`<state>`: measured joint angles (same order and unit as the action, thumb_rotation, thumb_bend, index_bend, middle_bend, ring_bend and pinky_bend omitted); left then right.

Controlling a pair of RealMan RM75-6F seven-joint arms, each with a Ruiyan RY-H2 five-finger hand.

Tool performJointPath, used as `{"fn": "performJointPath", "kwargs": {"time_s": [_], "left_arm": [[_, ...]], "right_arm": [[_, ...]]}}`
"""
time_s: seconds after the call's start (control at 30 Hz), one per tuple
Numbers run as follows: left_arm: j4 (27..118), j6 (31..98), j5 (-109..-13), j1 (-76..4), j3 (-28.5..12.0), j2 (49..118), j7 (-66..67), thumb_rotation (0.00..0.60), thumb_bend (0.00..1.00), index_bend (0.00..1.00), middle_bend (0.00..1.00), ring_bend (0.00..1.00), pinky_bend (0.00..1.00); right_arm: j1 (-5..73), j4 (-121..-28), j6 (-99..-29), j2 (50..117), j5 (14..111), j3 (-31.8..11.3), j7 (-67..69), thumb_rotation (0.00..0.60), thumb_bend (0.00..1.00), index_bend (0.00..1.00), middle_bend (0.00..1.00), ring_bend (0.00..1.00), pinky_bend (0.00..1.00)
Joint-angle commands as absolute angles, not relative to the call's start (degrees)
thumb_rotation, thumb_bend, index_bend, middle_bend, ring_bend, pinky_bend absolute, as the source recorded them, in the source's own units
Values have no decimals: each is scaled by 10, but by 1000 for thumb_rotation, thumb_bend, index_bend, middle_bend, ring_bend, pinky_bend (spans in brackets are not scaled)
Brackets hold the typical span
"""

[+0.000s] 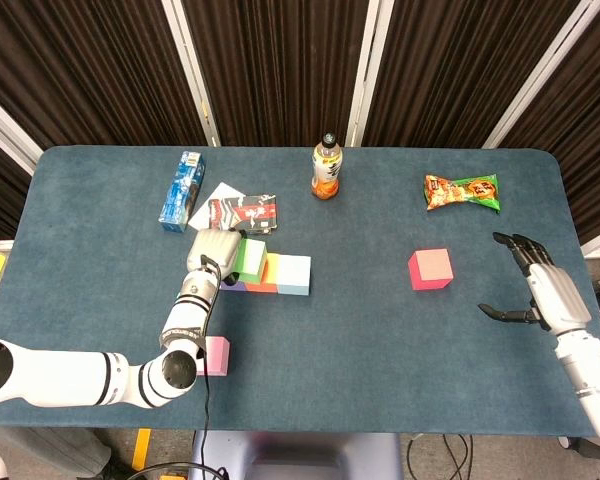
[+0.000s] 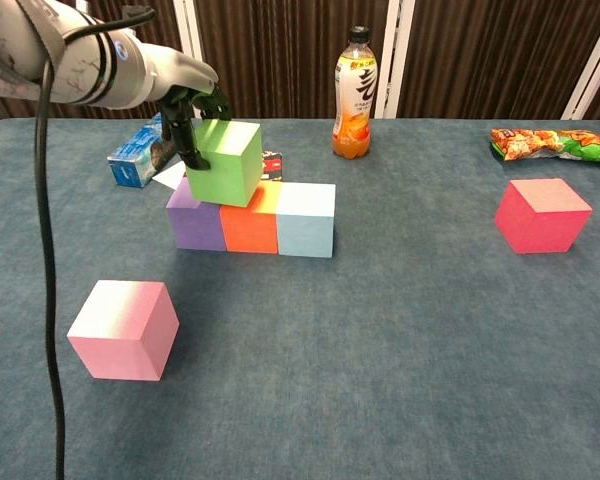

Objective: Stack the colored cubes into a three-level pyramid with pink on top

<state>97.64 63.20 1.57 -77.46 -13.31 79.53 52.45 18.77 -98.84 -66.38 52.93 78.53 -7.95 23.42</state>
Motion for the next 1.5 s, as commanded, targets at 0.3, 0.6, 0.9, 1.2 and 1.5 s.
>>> {"fn": "performJointPath", "kwargs": {"time_s": [0.3,0.6,0.9,1.2,1.5], "left_arm": [[957,643,55,-780,-148,808,551,600,343,152,312,358,428],[961,643,70,-773,-159,811,560,600,330,0,137,133,426],[992,608,62,-754,-171,783,550,600,313,0,0,0,270],[986,460,-84,-699,-138,719,481,600,318,23,0,0,61],[933,424,-153,-702,-108,735,430,600,316,72,0,0,59]], "right_arm": [[185,-978,-661,530,790,-79,249,600,270,183,213,39,122],[181,-978,-665,526,792,-79,255,600,270,170,212,40,122],[176,-976,-671,522,798,-79,269,600,270,162,210,40,122],[173,-975,-674,512,804,-81,287,600,271,161,209,40,121],[170,-984,-677,509,801,-81,279,600,270,161,209,40,121]]}}
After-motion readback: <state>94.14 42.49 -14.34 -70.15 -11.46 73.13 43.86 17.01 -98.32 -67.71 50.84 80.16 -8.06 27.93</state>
